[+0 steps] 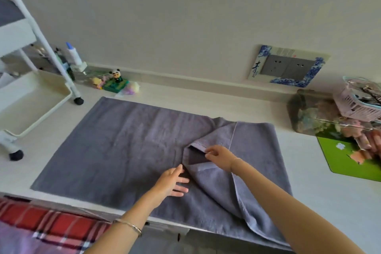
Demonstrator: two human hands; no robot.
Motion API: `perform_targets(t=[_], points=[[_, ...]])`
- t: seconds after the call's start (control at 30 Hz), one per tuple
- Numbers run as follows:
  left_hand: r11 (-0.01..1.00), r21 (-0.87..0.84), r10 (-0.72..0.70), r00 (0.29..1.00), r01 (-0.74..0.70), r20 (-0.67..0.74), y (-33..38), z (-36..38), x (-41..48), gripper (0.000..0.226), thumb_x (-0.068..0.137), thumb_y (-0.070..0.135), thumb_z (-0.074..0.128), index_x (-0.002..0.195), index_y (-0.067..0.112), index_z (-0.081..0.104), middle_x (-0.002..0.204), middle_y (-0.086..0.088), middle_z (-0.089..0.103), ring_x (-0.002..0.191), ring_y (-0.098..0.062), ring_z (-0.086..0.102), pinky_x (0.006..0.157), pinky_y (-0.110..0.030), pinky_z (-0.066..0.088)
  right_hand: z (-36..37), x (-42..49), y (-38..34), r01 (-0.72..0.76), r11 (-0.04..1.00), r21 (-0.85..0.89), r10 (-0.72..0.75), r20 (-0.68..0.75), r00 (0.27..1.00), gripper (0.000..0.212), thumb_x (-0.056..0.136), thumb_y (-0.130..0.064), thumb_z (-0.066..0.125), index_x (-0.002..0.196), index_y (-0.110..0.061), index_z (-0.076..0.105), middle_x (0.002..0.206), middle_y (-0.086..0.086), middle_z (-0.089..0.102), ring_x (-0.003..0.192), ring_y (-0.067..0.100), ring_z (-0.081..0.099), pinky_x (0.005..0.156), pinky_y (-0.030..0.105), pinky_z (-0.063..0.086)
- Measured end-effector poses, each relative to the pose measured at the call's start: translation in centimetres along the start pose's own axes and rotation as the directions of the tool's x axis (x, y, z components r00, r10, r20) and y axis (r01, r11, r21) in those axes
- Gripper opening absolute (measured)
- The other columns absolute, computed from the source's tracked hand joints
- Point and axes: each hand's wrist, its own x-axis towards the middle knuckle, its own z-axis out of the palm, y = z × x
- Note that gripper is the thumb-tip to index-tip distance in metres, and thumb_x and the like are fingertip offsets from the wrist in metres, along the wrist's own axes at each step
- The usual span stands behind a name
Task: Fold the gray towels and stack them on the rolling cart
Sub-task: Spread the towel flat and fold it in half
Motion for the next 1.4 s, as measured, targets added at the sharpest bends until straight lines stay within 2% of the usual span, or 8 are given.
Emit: perform_targets(t=[0.13, 0.33, 0.57, 0.8, 0.97, 1.1, 1.23, 1.4], points=[[0.998, 0.0, -0.067, 0.987, 0.067, 0.146, 0.7, -0.1, -0.1, 0.052, 0.101, 0.04, 0.035, 0.131, 0.0, 0.05, 0.092, -0.009, 0.068, 0.064, -0.02, 0.069, 0.06, -0.027, 0.056, -1.3, -1.3, 2.8, -0.07, 0.977, -0.203, 0.058, -0.064, 0.996, 0.029, 0.087, -0.042, 0.06, 0.106, -0.02, 0.06, 0.1, -0.005, 0.059, 0.098, 0.017, 0.058, 0.088, 0.029, 0.045], [0.987, -0.07, -0.126, 0.966, 0.144, 0.224, 0.7, 0.0, -0.1, 0.035, 0.098, 0.041, 0.044, 0.112, 0.009, 0.049, 0.099, -0.017, 0.066, 0.087, -0.03, 0.069, 0.076, -0.036, 0.058, -2.4, -5.2, 1.2, 0.015, 0.997, 0.081, -0.05, 0.441, 0.896, 0.027, 0.091, -0.034, 0.06, 0.112, -0.019, 0.065, 0.103, -0.006, 0.07, 0.088, 0.003, 0.064, 0.078, 0.017, 0.049], [0.997, 0.054, -0.062, 0.982, 0.053, 0.18, -1.1, -0.4, 0.0, 0.029, 0.092, 0.028, 0.061, 0.115, 0.011, 0.061, 0.107, -0.004, 0.069, 0.102, -0.015, 0.063, 0.099, -0.036, 0.048, -2.5, -1.7, 4.0, -0.007, 0.992, 0.123, 0.039, -0.264, 0.964, 0.026, 0.087, -0.017, 0.065, 0.112, -0.019, 0.061, 0.113, 0.007, 0.059, 0.095, 0.019, 0.056, 0.082, 0.031, 0.049], [0.989, 0.148, -0.041, 0.993, 0.025, 0.108, -1.9, -0.1, -0.8, 0.02, 0.088, 0.024, 0.067, 0.105, 0.013, 0.064, 0.102, 0.0, 0.069, 0.097, -0.011, 0.062, 0.077, -0.023, 0.051, -0.4, 0.7, 5.2, -0.019, 0.988, 0.154, 0.05, -0.199, 0.979, 0.071, 0.076, -0.021, 0.077, 0.137, -0.026, 0.042, 0.136, 0.012, 0.035, 0.123, 0.03, 0.043, 0.099, 0.042, 0.045], [0.998, 0.05, -0.035, 0.997, 0.032, 0.064, -1.8, 0.7, -1.4, 0.026, 0.088, 0.023, 0.066, 0.11, 0.011, 0.064, 0.103, -0.003, 0.07, 0.093, -0.011, 0.065, 0.066, -0.018, 0.052, -0.3, 1.0, 4.6, 0.106, 0.927, 0.36, -0.015, -0.246, 0.969, 0.056, 0.08, 0.004, 0.066, 0.128, -0.02, 0.052, 0.134, 0.006, 0.047, 0.107, 0.02, 0.049, 0.077, 0.023, 0.047], [0.999, 0.035, -0.022, 1.0, 0.022, 0.022, -1.6, 1.4, -1.6, 0.029, 0.089, 0.022, 0.065, 0.112, 0.006, 0.064, 0.103, -0.008, 0.07, 0.092, -0.014, 0.067, 0.062, -0.018, 0.053, -1.8, 0.7, 4.0, 0.195, 0.947, 0.256, -0.127, -0.259, 0.957, 0.054, 0.081, 0.014, 0.047, 0.121, -0.021, 0.054, 0.125, 0.001, 0.054, 0.109, 0.036, 0.058, 0.076, 0.042, 0.053], [0.998, -0.028, 0.049, 0.999, -0.049, 0.008, -0.5, 2.0, -1.8, 0.023, 0.089, 0.026, 0.064, 0.105, 0.009, 0.068, 0.101, -0.009, 0.072, 0.097, -0.019, 0.067, 0.085, -0.032, 0.056, -4.2, 1.0, 3.6, 0.22, 0.972, 0.084, -0.183, -0.322, 0.929, 0.039, 0.084, 0.004, 0.058, 0.111, -0.024, 0.063, 0.116, 0.004, 0.064, 0.1, 0.021, 0.061, 0.077, 0.029, 0.048], [0.979, -0.048, 0.196, 0.981, -0.196, -0.014, 3.8, 1.3, -3.1, 0.021, 0.09, 0.029, 0.063, 0.104, 0.015, 0.069, 0.101, -0.003, 0.073, 0.095, -0.015, 0.067, 0.08, -0.026, 0.054, -8.7, 0.9, 0.6, 0.318, 0.948, -0.029, -0.298, -0.438, 0.848, 0.01, 0.084, -0.019, 0.069, 0.091, -0.014, 0.075, 0.084, 0.003, 0.068, 0.089, 0.019, 0.058, 0.085, 0.032, 0.043]])
